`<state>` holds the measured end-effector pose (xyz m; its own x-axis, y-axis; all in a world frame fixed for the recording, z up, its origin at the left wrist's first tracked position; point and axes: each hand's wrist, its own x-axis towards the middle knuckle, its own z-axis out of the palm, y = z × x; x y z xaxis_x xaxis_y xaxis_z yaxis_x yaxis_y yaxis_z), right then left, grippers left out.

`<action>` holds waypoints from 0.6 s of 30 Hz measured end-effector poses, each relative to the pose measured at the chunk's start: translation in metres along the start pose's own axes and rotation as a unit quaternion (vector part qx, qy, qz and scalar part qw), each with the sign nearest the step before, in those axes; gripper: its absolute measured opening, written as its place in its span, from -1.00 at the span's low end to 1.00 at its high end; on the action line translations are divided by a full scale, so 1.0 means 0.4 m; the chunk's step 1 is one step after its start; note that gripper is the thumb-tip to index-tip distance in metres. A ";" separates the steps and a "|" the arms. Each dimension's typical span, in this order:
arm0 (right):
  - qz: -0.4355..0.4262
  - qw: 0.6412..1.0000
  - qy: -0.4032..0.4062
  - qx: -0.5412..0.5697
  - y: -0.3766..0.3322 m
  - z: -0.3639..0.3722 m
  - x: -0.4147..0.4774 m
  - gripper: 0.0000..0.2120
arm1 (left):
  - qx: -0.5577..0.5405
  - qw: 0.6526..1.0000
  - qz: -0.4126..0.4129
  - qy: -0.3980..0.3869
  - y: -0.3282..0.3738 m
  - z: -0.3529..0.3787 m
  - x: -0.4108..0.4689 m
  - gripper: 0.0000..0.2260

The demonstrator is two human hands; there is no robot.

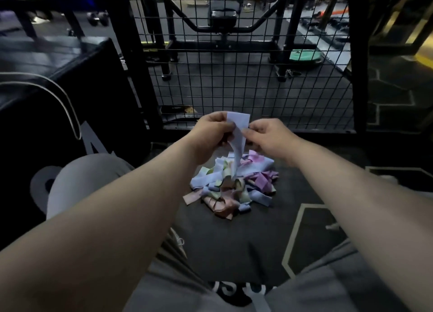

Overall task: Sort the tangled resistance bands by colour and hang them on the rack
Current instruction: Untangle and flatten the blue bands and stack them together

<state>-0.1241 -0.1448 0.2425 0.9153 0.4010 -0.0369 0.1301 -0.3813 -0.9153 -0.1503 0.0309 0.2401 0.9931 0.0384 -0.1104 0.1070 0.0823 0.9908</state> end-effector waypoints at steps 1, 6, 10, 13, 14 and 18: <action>-0.008 0.999 0.021 -0.036 -0.006 -0.004 -0.003 -0.79 | 0.003 1.000 0.002 0.006 0.004 0.009 -0.008 -0.81; -0.021 0.998 0.056 -0.011 -0.067 -0.030 -0.035 -0.81 | 0.032 0.999 0.021 0.022 0.044 0.055 -0.061 -0.89; 0.004 0.979 0.052 0.198 -0.120 -0.070 -0.061 -0.88 | 0.073 0.997 -0.008 0.003 0.031 0.082 -0.117 -0.79; 0.010 0.949 0.071 0.307 -0.145 -0.113 -0.062 -0.83 | 0.085 0.995 -0.035 -0.032 0.010 0.091 -0.159 -0.77; 0.007 0.939 0.077 0.336 -0.150 -0.127 -0.058 -0.78 | 0.090 0.994 -0.044 -0.048 0.002 0.088 -0.169 -0.75; 0.011 0.907 0.095 0.411 -0.154 -0.165 -0.039 -0.72 | 0.068 0.991 -0.088 -0.080 -0.042 0.076 -0.198 -0.81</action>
<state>-0.1213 -0.1826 0.3257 0.9736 0.2206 -0.0595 -0.1446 0.3935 -0.9079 -0.2293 -0.0037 0.2343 0.9519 -0.1244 -0.2802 0.2745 -0.0612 0.9596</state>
